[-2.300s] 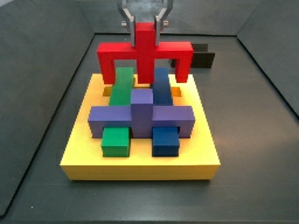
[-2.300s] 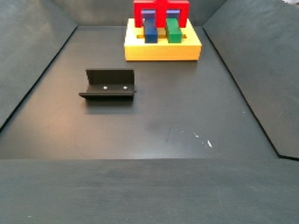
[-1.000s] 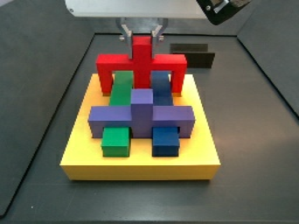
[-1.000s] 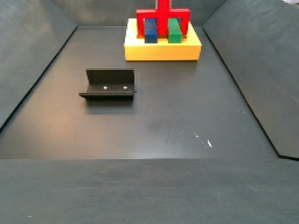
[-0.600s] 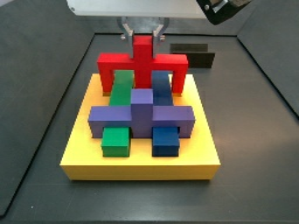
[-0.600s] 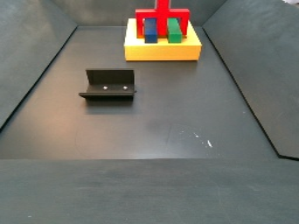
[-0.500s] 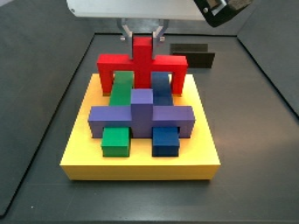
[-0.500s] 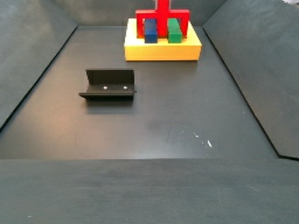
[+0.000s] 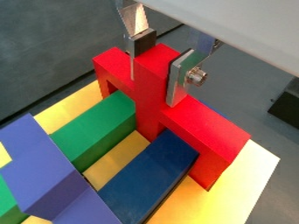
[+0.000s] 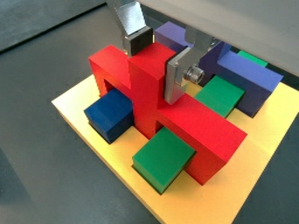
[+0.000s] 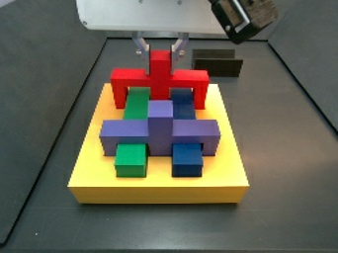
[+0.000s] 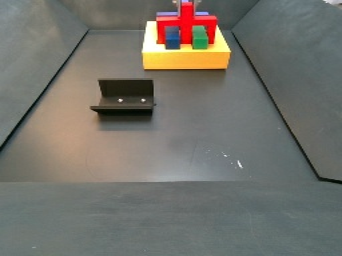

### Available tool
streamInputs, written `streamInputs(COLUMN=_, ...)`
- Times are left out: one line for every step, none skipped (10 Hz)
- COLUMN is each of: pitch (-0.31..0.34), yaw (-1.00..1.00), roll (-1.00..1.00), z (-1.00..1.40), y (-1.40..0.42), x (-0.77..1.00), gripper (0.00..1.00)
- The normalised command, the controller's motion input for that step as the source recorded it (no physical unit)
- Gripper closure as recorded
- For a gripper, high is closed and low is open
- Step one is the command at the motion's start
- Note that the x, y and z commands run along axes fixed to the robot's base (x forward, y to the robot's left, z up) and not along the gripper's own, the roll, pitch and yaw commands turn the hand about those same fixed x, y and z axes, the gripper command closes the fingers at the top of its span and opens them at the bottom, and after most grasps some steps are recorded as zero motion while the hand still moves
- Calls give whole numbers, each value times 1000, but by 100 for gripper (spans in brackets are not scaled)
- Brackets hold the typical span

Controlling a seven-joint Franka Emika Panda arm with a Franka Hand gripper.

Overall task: Pick up the red object. Move up. Move to above the board. Insert the red object.
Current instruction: Insert the red object.

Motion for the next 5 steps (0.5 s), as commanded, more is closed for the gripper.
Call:
streamInputs(pitch=-94, yaw=0, roll=0, z=-369, y=29, x=0, gripper=100)
streamInputs(pitch=-101, yaw=0, roll=0, z=-486, y=26, x=0, gripper=100)
streamInputs(pitch=-103, yaw=0, roll=0, z=-446, y=37, x=0, gripper=100)
streamInputs(pitch=-76, yaw=0, roll=0, z=-317, y=0, x=0, gripper=100)
streamInputs(pitch=0, yaw=0, roll=0, z=0, y=0, x=0, gripper=100)
